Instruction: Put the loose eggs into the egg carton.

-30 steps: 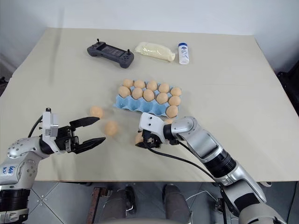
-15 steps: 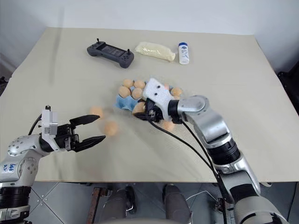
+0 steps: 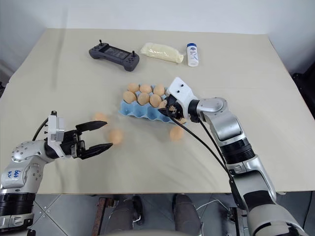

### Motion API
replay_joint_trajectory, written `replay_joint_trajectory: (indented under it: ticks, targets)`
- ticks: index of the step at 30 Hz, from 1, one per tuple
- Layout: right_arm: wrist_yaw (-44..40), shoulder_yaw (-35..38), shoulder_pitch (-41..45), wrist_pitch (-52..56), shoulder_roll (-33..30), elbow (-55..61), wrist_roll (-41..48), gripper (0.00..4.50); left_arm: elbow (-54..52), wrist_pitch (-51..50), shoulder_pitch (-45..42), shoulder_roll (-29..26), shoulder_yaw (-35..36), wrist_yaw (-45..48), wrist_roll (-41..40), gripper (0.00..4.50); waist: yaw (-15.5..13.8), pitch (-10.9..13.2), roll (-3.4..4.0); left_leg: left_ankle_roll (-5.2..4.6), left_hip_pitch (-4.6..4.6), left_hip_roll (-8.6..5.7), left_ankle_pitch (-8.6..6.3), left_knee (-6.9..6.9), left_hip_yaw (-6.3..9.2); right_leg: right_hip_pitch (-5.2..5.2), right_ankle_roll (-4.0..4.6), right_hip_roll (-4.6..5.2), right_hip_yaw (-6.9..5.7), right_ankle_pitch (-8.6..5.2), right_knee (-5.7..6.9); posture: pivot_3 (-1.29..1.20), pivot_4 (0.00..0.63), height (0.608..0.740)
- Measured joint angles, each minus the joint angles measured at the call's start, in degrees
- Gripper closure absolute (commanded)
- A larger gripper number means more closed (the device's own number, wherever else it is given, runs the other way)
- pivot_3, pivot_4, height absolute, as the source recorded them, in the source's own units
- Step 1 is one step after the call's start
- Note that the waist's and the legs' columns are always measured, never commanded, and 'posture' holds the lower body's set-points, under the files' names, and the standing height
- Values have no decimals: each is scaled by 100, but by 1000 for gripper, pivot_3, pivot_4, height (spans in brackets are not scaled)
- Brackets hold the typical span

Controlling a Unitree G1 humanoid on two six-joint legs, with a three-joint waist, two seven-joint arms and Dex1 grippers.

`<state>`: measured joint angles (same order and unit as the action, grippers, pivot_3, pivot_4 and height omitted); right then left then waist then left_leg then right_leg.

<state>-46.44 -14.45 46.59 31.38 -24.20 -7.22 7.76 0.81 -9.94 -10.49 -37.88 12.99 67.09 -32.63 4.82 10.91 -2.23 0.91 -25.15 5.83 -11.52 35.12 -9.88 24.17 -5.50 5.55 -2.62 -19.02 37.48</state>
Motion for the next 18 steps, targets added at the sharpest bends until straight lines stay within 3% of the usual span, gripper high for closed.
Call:
replay_joint_trajectory:
  ticks: [4, 13, 18]
  targets:
    - [-142, -10, -1, 8, 15, 80, 47, 33, 3, 15, -1, 0, 0, -18, 4, 0, -9, 0, 1, -2, -1, 1, 1, 4, -1, 0, 0, 5, -21, 0, 3, 0, 150, 740]
    - [-249, 33, -134, 102, -85, 398, 82, 33, 26, 56, -19, 0, -1, -32, 13, 0, -15, 0, 1, -4, -1, 4, 3, 4, -1, 5, 2, 12, -28, 1, 6, 0, 150, 740]
    - [-515, 507, -657, 416, -625, 1380, 555, 33, 118, 82, -78, 1, -11, -26, 29, 0, -69, 0, 1, -3, -3, 3, -2, 2, 1, 7, 2, 13, -33, 1, 6, 0, 150, 740]
